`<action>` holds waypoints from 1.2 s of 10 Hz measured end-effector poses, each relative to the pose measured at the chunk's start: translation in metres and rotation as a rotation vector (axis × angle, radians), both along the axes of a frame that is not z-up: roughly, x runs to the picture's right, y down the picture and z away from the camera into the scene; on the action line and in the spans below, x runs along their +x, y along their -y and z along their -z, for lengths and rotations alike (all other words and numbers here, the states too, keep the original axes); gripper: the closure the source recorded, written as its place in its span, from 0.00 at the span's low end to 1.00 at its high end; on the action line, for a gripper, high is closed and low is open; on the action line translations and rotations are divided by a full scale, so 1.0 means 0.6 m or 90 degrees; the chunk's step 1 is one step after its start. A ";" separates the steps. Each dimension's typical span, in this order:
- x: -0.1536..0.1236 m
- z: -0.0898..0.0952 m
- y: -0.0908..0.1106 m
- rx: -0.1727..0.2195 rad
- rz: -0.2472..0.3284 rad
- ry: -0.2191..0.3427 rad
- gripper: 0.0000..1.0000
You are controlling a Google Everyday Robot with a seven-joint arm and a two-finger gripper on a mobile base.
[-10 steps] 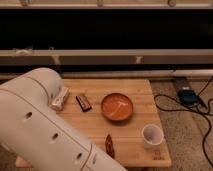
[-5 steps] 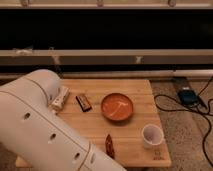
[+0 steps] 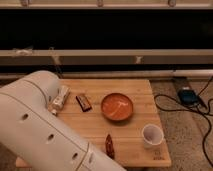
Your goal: Stand the bottle upright
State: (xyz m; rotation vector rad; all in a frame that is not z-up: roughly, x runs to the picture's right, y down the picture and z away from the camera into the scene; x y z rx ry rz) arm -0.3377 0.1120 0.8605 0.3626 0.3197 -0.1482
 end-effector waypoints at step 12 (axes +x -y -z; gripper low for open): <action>0.005 0.002 -0.004 -0.004 -0.009 -0.005 1.00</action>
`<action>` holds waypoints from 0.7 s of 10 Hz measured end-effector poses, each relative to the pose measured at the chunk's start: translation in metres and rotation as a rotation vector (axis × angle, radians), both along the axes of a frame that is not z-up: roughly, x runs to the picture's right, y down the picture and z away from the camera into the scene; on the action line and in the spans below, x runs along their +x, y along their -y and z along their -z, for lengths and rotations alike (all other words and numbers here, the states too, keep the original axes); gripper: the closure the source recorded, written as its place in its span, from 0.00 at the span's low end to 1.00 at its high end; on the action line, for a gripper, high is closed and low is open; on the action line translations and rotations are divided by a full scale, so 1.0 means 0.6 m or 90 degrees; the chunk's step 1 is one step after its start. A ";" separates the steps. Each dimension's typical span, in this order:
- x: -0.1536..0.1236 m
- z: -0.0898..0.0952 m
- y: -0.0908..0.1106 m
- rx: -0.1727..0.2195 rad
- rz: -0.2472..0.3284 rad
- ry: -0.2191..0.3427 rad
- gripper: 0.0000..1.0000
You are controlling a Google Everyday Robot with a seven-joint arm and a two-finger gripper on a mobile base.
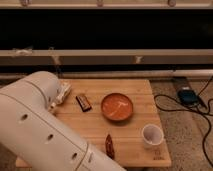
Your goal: Stand the bottle upright
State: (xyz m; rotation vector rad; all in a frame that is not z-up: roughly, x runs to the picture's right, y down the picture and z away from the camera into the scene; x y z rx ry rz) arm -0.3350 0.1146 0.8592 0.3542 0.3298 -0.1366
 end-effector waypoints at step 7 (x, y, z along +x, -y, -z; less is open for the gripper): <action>-0.002 0.093 -0.008 0.018 -0.003 0.021 1.00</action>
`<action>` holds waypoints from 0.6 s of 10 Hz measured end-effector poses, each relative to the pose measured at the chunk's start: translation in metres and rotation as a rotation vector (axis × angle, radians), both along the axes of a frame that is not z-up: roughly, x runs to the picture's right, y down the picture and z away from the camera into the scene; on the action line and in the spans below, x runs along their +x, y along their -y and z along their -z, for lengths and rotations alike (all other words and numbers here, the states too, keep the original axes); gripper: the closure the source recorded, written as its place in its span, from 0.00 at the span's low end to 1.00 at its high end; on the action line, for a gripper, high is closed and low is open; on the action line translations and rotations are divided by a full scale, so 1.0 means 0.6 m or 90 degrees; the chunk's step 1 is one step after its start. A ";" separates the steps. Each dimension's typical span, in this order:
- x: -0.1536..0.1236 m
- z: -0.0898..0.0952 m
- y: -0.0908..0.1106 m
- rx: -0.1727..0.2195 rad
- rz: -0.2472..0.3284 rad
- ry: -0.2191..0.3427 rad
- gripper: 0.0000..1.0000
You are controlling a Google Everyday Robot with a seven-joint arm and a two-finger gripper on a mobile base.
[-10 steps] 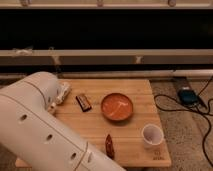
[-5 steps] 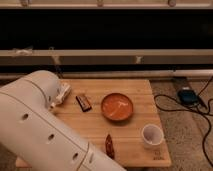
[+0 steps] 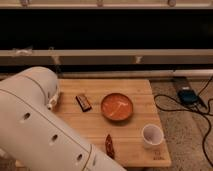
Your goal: Stand the bottle upright
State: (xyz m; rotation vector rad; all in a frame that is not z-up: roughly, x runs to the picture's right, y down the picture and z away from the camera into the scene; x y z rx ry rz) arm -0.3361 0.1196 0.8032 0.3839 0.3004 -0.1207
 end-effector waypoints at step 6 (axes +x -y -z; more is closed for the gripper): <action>0.020 0.083 -0.010 -0.022 0.055 -0.049 1.00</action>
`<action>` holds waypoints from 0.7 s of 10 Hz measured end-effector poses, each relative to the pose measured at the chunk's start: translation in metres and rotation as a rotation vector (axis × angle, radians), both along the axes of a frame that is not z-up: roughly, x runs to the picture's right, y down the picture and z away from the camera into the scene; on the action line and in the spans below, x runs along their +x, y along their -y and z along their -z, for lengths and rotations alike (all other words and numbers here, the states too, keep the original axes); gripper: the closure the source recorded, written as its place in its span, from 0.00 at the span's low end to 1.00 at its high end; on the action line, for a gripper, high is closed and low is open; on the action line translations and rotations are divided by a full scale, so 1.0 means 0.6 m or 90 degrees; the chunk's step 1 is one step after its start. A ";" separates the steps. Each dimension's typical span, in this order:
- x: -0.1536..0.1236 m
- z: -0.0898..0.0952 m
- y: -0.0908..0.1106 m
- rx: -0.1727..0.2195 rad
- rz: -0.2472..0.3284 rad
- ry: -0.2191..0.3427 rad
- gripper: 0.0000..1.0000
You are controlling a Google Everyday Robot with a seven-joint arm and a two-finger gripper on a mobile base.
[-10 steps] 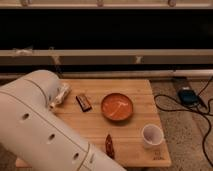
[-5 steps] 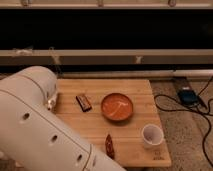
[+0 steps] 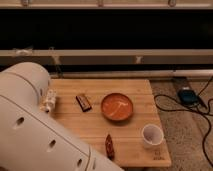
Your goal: Stand the bottle upright
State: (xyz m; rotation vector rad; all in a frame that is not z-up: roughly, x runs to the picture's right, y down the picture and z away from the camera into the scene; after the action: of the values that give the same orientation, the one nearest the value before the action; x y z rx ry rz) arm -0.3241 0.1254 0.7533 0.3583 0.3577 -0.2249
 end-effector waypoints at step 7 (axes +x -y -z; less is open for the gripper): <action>0.019 0.094 0.026 -0.049 0.115 -0.124 1.00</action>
State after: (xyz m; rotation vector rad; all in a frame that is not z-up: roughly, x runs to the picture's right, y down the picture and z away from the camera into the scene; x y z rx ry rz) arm -0.3128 0.1098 0.6966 0.2931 0.5070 -0.4516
